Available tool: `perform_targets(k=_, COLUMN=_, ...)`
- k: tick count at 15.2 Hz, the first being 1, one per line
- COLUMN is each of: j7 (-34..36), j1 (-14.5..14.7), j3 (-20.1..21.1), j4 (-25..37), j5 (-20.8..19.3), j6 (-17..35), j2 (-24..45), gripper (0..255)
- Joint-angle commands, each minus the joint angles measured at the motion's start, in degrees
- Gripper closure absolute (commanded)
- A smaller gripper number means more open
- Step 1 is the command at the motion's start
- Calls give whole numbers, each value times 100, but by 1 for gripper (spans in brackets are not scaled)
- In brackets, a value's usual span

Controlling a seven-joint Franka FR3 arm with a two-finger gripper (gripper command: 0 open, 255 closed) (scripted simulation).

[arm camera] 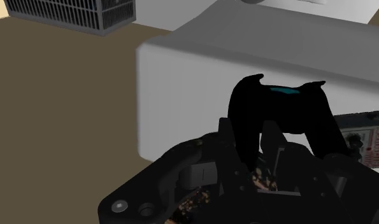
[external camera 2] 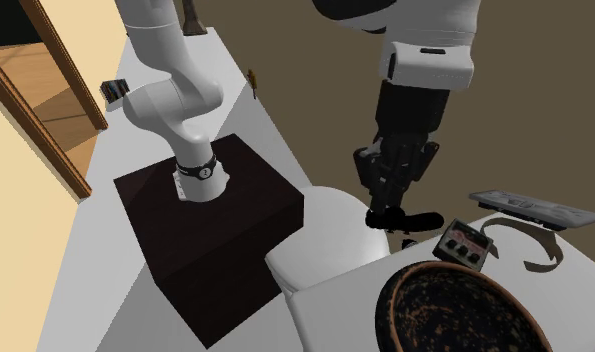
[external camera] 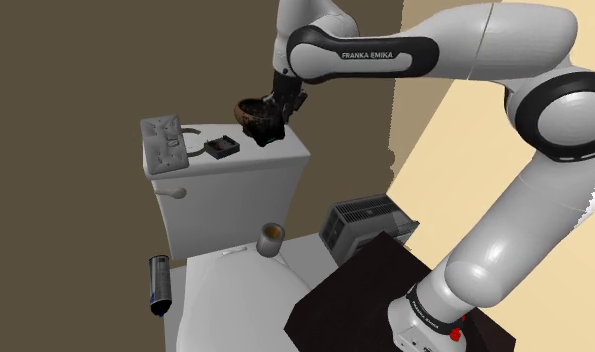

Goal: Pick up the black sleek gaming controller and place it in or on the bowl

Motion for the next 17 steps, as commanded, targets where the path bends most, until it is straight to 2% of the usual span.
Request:
perform_targets(k=1, j7=-44, j1=1, j3=1, j4=156, j5=16, j6=-153, j2=-1, gripper=255)
perform_targets(k=8, j7=-152, j1=18, j3=15, j4=652, j5=46, j6=-622, j2=15, gripper=255)
perform_targets(k=13, j7=-523, j1=-116, j3=-153, j4=1737, j5=-150, j6=-765, j2=906, gripper=255)
perform_targets(k=17, j7=-844, j1=-165, j3=-276, j4=2888, j5=-294, j6=-1021, j2=1752, gripper=255)
